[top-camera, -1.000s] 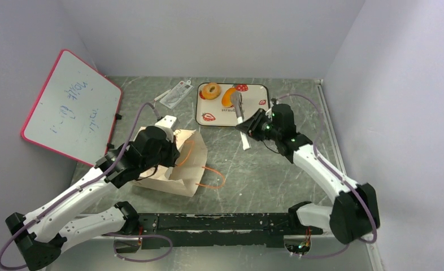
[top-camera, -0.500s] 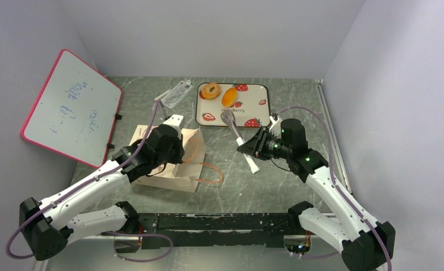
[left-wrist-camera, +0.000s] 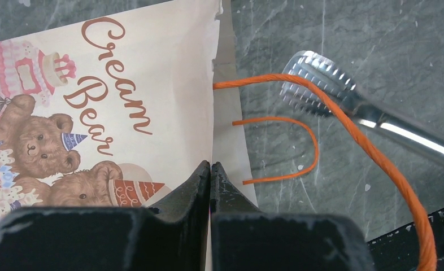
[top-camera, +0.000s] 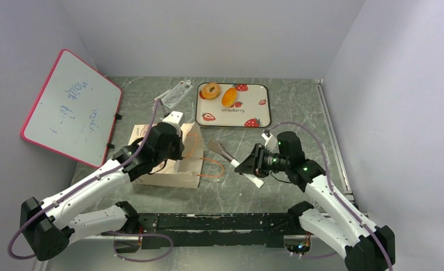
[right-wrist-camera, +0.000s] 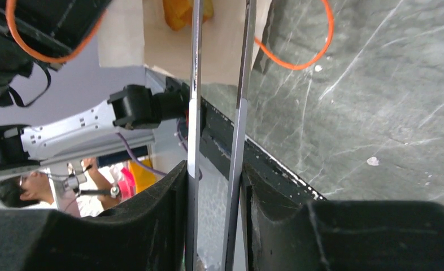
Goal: Take the fake bread out of the paper bag
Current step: Take out the fake bread from the paper bag.
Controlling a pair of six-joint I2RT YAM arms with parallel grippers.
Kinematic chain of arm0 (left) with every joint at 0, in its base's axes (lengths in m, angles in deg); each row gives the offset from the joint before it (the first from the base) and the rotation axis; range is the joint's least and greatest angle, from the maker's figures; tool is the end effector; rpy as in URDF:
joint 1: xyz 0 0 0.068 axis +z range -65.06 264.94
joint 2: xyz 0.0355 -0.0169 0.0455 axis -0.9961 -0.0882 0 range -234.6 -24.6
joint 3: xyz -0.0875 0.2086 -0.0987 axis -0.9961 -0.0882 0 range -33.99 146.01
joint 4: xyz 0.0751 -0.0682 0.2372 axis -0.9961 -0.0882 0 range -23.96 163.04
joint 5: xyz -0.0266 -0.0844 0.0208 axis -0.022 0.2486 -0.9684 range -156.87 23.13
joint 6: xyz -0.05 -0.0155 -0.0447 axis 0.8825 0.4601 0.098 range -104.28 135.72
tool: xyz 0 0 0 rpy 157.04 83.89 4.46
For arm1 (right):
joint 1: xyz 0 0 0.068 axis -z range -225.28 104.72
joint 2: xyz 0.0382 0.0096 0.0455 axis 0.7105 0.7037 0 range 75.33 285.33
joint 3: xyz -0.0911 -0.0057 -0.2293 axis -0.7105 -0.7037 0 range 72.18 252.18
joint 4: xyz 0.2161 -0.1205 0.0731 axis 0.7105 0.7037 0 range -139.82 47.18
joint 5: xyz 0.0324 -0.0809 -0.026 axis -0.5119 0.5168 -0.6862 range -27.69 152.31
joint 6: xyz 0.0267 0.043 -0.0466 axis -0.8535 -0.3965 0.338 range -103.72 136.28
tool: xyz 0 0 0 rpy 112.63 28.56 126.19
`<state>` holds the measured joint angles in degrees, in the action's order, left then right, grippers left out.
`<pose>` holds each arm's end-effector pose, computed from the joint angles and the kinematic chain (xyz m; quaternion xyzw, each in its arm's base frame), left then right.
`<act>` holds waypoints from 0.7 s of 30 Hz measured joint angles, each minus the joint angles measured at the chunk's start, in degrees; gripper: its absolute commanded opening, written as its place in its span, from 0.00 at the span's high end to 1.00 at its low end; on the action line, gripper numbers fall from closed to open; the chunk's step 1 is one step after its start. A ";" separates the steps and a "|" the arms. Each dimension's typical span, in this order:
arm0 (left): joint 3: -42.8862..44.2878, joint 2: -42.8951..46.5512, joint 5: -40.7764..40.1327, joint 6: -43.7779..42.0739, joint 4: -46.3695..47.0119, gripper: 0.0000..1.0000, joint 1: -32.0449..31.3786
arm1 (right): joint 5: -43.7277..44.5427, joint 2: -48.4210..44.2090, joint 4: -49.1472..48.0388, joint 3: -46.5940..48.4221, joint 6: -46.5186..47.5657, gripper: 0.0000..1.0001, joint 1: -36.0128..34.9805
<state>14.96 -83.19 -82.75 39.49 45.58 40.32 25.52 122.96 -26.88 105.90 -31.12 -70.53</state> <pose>0.1858 -0.1620 0.2576 0.1000 0.8832 -0.1456 0.4344 0.1702 0.1171 0.2177 0.0245 0.8599 0.4789 0.1748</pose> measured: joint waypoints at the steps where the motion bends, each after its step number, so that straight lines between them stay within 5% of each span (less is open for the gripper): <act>1: -0.13 0.13 0.22 -0.26 0.22 0.93 0.22 | -0.59 0.13 -1.05 -0.85 -0.37 0.63 -0.74; 11: -0.46 0.74 3.96 -3.58 1.07 0.93 2.19 | -1.44 8.76 -14.78 -3.58 -5.51 0.62 -12.83; 21: -0.70 2.34 11.19 -6.32 -0.72 0.93 4.61 | 0.33 19.21 -26.64 -3.34 -7.43 0.61 -14.93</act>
<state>14.26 -80.85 -71.56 33.18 44.86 44.93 25.84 142.18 -53.52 102.55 -38.55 -85.46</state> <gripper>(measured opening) 0.074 0.391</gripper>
